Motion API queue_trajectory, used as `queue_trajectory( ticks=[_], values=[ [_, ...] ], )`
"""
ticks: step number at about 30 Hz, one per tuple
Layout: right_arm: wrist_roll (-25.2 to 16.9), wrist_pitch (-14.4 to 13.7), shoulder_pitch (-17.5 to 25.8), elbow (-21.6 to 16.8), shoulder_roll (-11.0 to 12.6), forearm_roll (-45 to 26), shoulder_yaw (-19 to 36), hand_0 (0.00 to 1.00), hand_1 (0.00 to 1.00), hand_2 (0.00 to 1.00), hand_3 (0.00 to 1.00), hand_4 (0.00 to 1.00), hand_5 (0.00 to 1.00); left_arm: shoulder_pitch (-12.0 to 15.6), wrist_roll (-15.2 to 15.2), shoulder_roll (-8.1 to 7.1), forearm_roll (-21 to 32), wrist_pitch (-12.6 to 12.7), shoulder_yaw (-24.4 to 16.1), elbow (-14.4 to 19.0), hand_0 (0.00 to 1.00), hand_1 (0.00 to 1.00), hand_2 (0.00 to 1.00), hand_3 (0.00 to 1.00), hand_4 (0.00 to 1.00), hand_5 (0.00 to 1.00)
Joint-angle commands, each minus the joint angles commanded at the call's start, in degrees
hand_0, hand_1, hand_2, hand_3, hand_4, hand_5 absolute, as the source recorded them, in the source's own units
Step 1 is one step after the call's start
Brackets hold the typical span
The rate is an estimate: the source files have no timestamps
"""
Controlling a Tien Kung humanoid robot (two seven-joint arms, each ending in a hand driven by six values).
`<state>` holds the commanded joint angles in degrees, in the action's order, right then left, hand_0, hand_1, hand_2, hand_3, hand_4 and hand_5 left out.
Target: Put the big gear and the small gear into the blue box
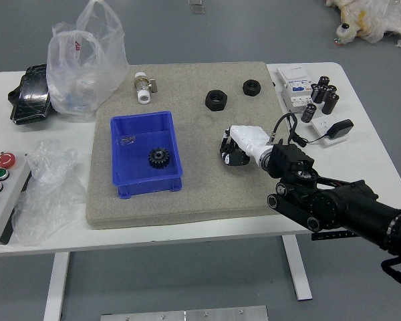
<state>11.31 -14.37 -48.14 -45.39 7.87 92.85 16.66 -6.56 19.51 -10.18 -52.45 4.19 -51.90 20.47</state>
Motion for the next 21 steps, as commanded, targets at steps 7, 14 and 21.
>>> queue_trajectory(
  ticks=[7,14,21],
  values=[
    [-0.92,-1.28,-0.19,-0.83,0.37,0.8,0.7,0.529,0.489,0.301,0.4,0.017,0.002,-0.1,-0.14,0.04,0.18,0.04,0.14,-0.02,0.701,0.679,0.67,0.802,0.701,0.485],
    [-1.2,-1.81,-0.83,-5.93,1.28,3.73,3.55,0.53,0.487,0.304,0.397,0.002,0.002,0.03,-0.06,0.11,0.11,0.06,0.07,0.0,0.701,0.679,0.67,0.802,0.701,0.487],
    [-1.27,-2.14,-2.72,-15.09,-0.26,8.11,2.95,0.563,0.501,0.336,0.423,0.049,0.002,0.2,0.15,0.14,-0.1,0.07,-0.09,0.06,0.701,0.679,0.67,0.802,0.703,0.491]
  ],
)
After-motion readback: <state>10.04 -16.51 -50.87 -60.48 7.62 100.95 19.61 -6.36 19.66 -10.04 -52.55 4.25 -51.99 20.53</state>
